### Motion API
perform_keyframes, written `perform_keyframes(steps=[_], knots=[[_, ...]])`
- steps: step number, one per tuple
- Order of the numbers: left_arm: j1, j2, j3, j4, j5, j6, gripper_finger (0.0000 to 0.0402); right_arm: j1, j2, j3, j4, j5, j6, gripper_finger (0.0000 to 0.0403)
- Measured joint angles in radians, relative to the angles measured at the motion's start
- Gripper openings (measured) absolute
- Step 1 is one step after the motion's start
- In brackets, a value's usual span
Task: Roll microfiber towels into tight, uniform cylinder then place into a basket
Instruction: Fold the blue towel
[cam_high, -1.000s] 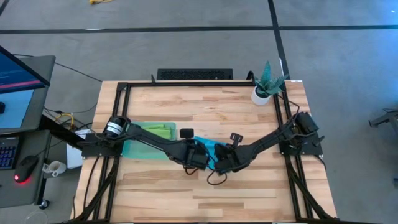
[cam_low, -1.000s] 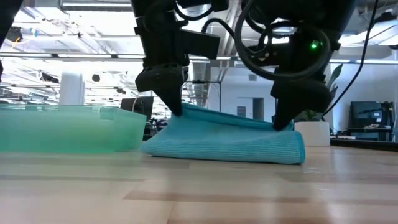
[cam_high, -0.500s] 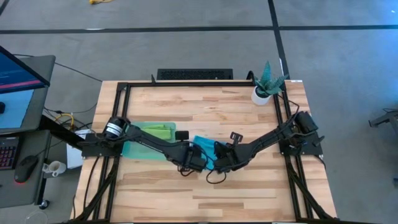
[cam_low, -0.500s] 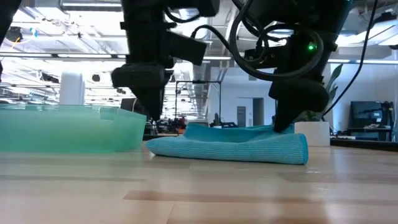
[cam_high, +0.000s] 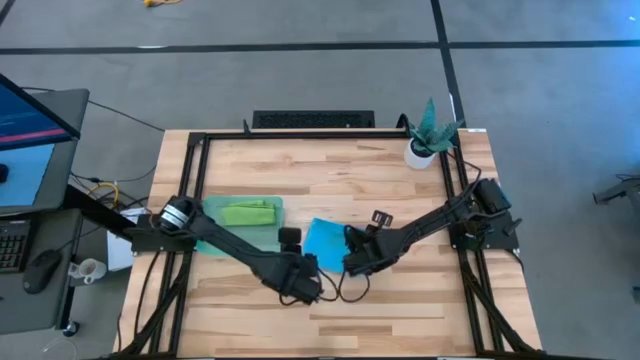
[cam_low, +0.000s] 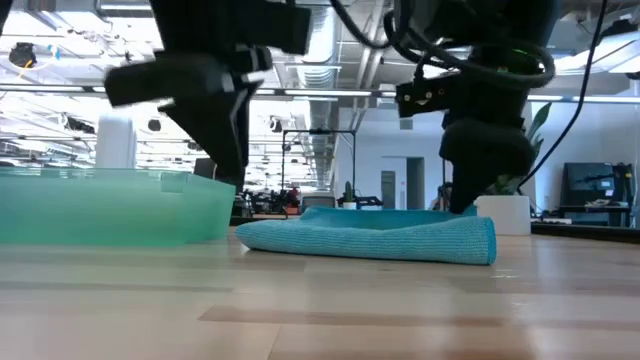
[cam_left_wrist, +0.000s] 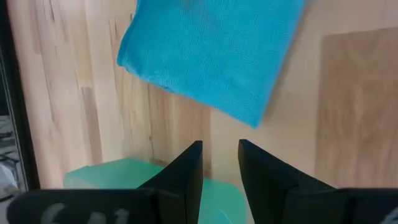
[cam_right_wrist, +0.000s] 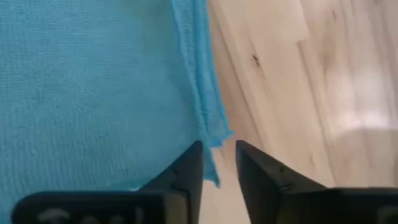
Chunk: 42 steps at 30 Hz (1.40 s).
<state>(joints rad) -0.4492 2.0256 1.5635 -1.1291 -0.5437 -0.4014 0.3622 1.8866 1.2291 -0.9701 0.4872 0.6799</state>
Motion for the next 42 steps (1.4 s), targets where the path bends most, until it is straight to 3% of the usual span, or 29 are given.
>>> perform_keyframes(steps=[5, 14, 20, 24, 28, 33, 40, 42], knots=[[-0.023, -0.046, 0.0, -0.001, -0.034, 0.002, 0.0096, 0.008, -0.011, 0.06, -0.135, -0.013, 0.001, 0.014], [-0.106, -0.198, 0.001, 0.005, -0.242, 0.043, 0.0096, 0.125, -0.197, 0.033, -0.261, 0.085, -0.005, 0.0144], [-0.138, -0.235, -0.006, 0.036, -0.284, 0.015, 0.0096, 0.237, -0.392, -0.13, -0.105, 0.153, 0.094, 0.0127], [-0.119, -0.234, -0.11, 0.226, -0.276, 0.074, 0.0096, 0.291, -0.482, -0.294, 0.133, 0.166, 0.122, 0.0119], [-0.057, -0.234, -0.259, 0.542, -0.178, 0.18, 0.0096, 0.303, -0.507, -0.403, 0.353, 0.165, 0.071, 0.0119], [0.049, -0.232, -0.408, 0.965, -0.012, 0.345, 0.0096, 0.27, -0.47, -0.438, 0.564, 0.165, -0.048, 0.0118], [0.19, -0.225, -0.531, 1.25, 0.262, 0.365, 0.0096, 0.172, -0.358, -0.437, 0.748, 0.077, -0.213, 0.011], [0.204, -0.225, -0.561, 1.306, 0.298, 0.365, 0.0096, 0.138, -0.324, -0.437, 0.762, 0.056, -0.218, 0.0099]])
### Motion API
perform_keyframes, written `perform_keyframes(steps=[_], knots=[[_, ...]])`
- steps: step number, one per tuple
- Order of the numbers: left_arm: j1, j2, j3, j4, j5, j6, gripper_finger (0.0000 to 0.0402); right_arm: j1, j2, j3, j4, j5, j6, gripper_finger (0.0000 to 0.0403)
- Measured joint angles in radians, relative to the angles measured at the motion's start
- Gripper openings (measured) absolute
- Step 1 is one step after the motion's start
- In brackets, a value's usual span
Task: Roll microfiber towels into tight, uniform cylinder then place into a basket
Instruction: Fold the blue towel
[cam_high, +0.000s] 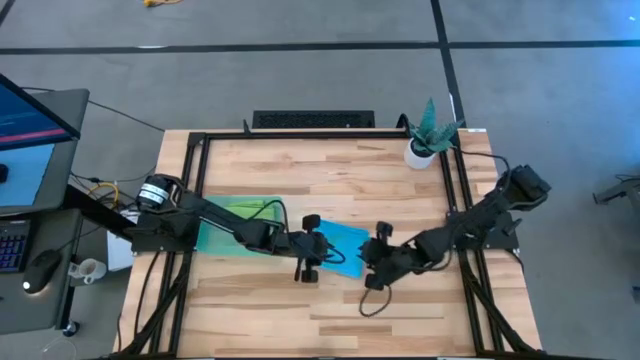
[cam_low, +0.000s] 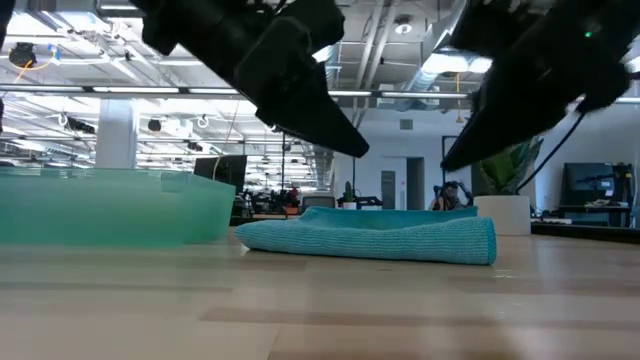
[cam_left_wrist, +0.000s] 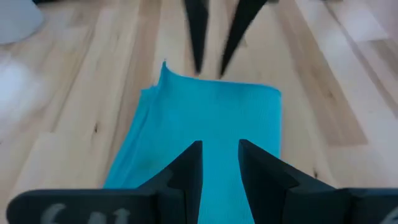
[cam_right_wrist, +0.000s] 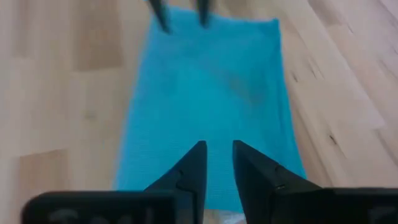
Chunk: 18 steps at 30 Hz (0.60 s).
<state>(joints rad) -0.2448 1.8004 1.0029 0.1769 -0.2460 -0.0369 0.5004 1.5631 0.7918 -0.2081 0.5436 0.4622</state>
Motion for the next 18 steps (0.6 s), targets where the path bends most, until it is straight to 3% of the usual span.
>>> perform_keyframes(steps=[7, 13, 18], knots=[[0.041, 0.024, -0.042, 0.065, 0.006, -0.034, 0.0096, -0.104, 0.077, 0.0, 0.053, -0.077, -0.002, 0.0013], [0.097, 0.105, -0.036, 0.088, 0.007, -0.102, 0.0096, -0.147, 0.142, 0.0, 0.066, -0.104, 0.007, 0.0022], [0.129, 0.133, -0.035, 0.091, -0.026, -0.139, 0.0096, -0.177, 0.182, 0.0, 0.058, -0.102, 0.039, 0.0006]])
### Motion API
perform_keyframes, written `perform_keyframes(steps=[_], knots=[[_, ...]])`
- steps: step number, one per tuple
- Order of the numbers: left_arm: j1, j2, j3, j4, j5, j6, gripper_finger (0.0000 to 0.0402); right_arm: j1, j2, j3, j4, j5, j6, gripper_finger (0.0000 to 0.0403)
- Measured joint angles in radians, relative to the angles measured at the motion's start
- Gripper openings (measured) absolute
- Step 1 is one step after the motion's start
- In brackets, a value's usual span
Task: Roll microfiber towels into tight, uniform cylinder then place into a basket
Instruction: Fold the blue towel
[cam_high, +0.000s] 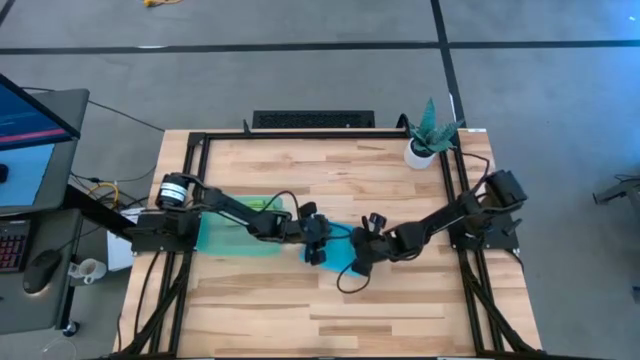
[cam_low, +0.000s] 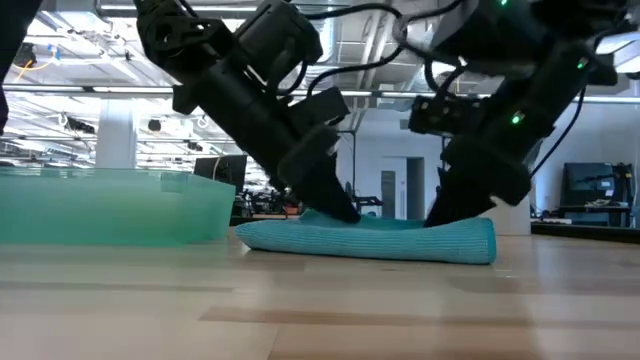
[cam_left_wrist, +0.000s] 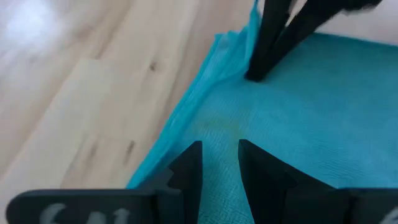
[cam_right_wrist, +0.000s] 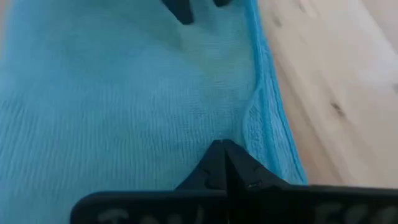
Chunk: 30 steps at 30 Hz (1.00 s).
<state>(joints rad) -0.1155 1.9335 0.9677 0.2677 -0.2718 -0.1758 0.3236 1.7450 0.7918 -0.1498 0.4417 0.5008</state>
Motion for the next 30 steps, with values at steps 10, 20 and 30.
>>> perform_keyframes(steps=[10, 20, 30], knots=[[0.014, -0.002, 0.001, -0.108, -0.066, -0.146, 0.0096, -0.032, 0.009, 0.003, -0.037, 0.004, 0.057, 0.0007], [-0.016, -0.02, 0.003, -0.137, -0.033, -0.134, 0.0096, -0.002, -0.068, 0.0, -0.15, 0.012, 0.017, 0.0025], [-0.157, -0.055, 0.045, -0.143, -0.048, -0.087, 0.0096, 0.157, -0.178, 0.0, -0.136, 0.061, 0.022, 0.0018]])
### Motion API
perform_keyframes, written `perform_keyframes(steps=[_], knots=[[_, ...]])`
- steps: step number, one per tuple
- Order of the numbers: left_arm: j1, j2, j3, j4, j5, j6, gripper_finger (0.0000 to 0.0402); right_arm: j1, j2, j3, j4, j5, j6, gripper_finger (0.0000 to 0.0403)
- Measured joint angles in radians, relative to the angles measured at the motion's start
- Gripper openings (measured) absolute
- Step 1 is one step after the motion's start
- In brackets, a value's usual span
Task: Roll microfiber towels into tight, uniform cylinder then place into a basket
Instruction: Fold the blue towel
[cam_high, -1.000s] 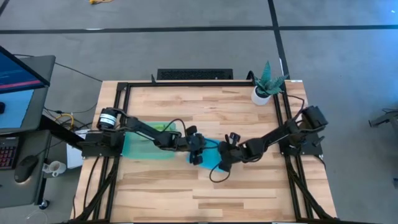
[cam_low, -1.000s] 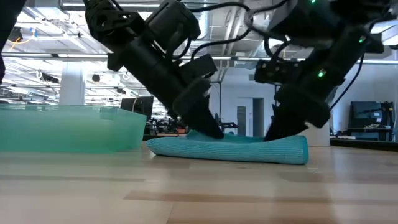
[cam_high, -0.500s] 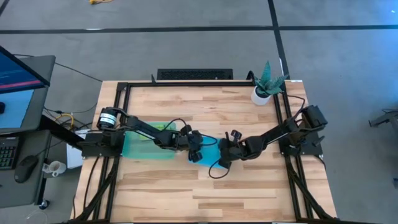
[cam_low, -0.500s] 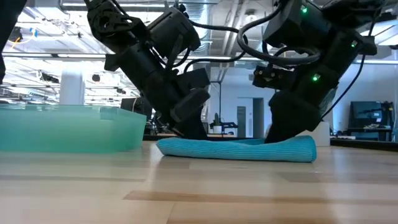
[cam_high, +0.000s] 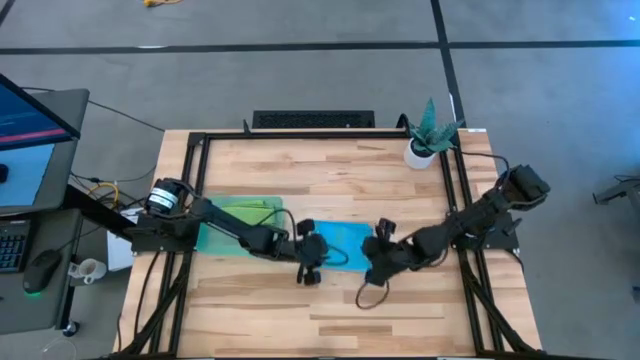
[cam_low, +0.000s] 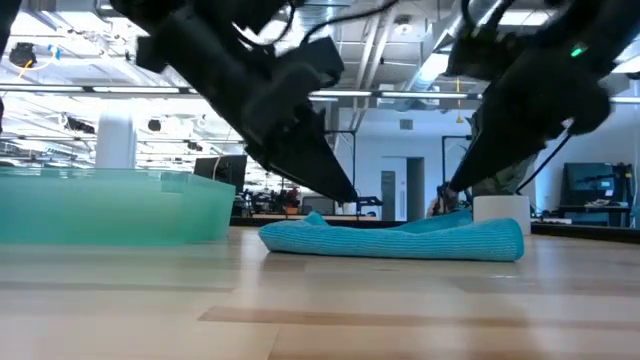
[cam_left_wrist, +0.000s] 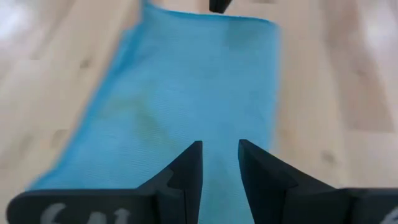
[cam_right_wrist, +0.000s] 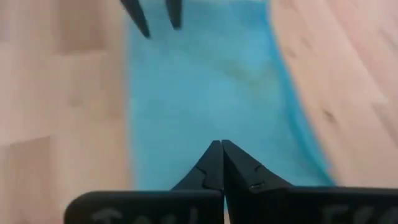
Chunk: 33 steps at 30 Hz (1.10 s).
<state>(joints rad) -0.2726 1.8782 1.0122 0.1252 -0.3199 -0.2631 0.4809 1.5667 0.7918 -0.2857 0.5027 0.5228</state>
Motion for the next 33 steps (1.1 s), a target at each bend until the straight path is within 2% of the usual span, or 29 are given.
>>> perform_keyframes(steps=[5, 10, 13, 16, 27, 33], knots=[[-0.058, 0.007, 0.0, -0.02, -0.015, -0.029, 0.0096, 0.081, 0.075, 0.0, 0.12, 0.028, -0.008, 0.0015], [-0.067, 0.007, 0.0, -0.068, -0.081, -0.051, 0.0096, 0.088, 0.157, 0.0, 0.149, 0.031, 0.0, 0.0019], [-0.053, 0.022, 0.0, -0.12, -0.061, -0.091, 0.0096, 0.088, 0.181, 0.001, 0.152, 0.004, 0.01, 0.0015], [-0.048, 0.038, 0.001, -0.134, -0.014, -0.106, 0.0096, 0.087, 0.19, 0.0, 0.141, -0.026, 0.025, 0.0013], [-0.063, 0.05, 0.003, -0.177, 0.045, -0.195, 0.0096, 0.078, 0.188, 0.002, 0.111, -0.068, 0.053, 0.0014], [-0.103, 0.035, 0.001, -0.18, 0.026, -0.185, 0.0096, 0.082, 0.171, 0.001, 0.096, -0.084, 0.045, 0.0022]])
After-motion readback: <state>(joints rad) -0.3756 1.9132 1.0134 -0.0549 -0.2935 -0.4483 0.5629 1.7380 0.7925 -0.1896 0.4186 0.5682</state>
